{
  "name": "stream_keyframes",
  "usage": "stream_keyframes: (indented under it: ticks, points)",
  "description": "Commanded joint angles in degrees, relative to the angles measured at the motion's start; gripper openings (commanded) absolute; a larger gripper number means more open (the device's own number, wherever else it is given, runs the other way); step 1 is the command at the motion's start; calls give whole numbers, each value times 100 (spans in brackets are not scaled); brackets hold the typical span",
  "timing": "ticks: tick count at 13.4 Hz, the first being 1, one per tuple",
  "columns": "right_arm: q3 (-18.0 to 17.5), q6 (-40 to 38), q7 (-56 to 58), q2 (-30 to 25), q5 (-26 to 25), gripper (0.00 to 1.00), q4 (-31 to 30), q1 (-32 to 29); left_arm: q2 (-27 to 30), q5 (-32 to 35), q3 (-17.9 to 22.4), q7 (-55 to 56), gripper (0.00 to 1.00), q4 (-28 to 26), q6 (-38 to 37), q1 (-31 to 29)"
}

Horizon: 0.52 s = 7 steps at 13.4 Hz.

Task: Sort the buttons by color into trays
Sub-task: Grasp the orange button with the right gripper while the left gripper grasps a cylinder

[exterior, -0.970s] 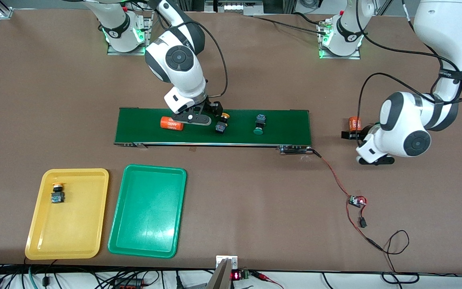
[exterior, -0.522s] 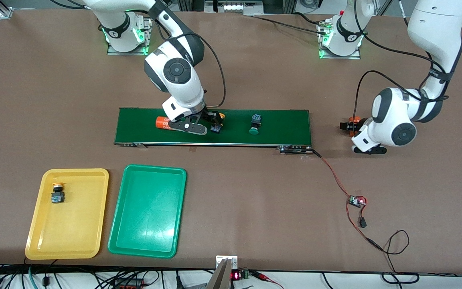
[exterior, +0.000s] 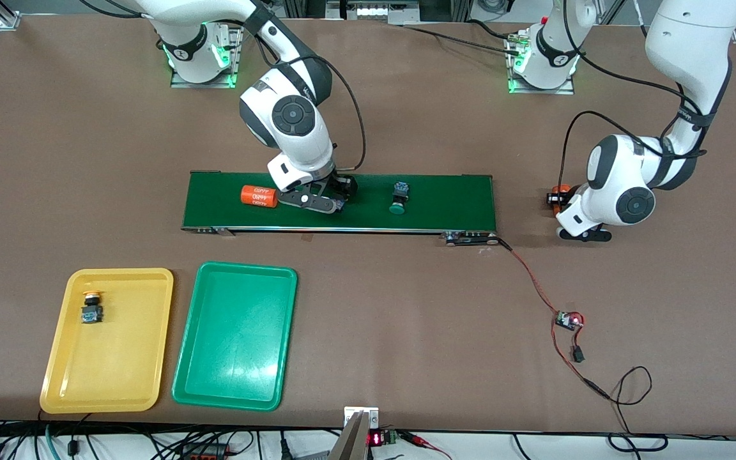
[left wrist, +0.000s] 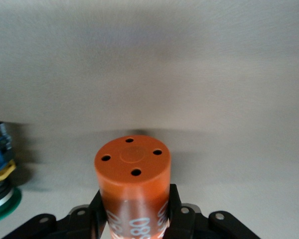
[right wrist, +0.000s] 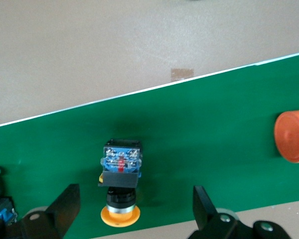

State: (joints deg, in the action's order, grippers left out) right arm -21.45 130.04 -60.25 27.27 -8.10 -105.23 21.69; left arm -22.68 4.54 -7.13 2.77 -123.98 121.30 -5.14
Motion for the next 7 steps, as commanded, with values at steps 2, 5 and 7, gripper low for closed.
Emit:
stream_keyframes:
  ticks: [2, 5, 7]
  points:
    - [36, 4, -110, 217, -25, 100, 117, 116, 360, 82, -289, -127, 17, 786, -1282, 65]
    - [71, 22, -39, 331, -52, 100, 108, 125, 360, -58, -718, -268, 11, 1113, -1626, 74]
    - [202, 22, 22, 366, -87, 100, 99, 133, 369, -59, -1105, -364, 13, 1218, -1609, 66]
